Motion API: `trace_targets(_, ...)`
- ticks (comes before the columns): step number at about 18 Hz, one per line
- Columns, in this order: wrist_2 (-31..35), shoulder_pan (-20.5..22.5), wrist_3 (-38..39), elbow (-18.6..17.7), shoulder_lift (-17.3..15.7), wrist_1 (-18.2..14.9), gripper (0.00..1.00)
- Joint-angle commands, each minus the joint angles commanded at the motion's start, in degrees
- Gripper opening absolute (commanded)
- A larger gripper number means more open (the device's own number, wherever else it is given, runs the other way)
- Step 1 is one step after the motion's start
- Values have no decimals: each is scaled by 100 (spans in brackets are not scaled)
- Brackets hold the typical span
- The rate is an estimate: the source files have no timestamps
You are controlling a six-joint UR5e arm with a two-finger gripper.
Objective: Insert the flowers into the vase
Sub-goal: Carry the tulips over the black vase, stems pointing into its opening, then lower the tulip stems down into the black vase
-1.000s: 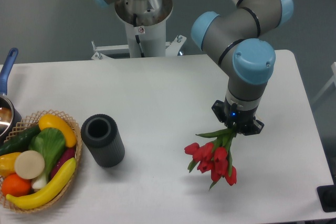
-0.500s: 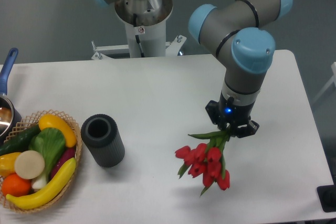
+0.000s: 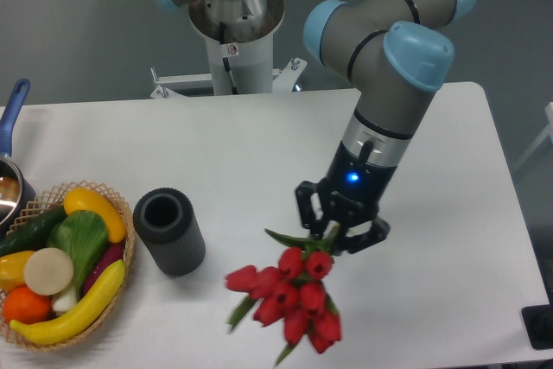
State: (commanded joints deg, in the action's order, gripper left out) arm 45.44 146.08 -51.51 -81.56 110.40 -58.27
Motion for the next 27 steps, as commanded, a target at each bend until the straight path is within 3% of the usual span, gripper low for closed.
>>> trace_targets(2,-288,-316,219,-26,-88,227,0)
trace_targets(5,-1403,-422,712,-464,-290,1376,0)
trace_targets(7,-1835,-501,713,-676,-317,1643,0)
trace_targets(14,-3076,-484,257,-1686,-782,1828,0)
trace_targets(27,-3077,-510,-605,-2241,-686,1828,1)
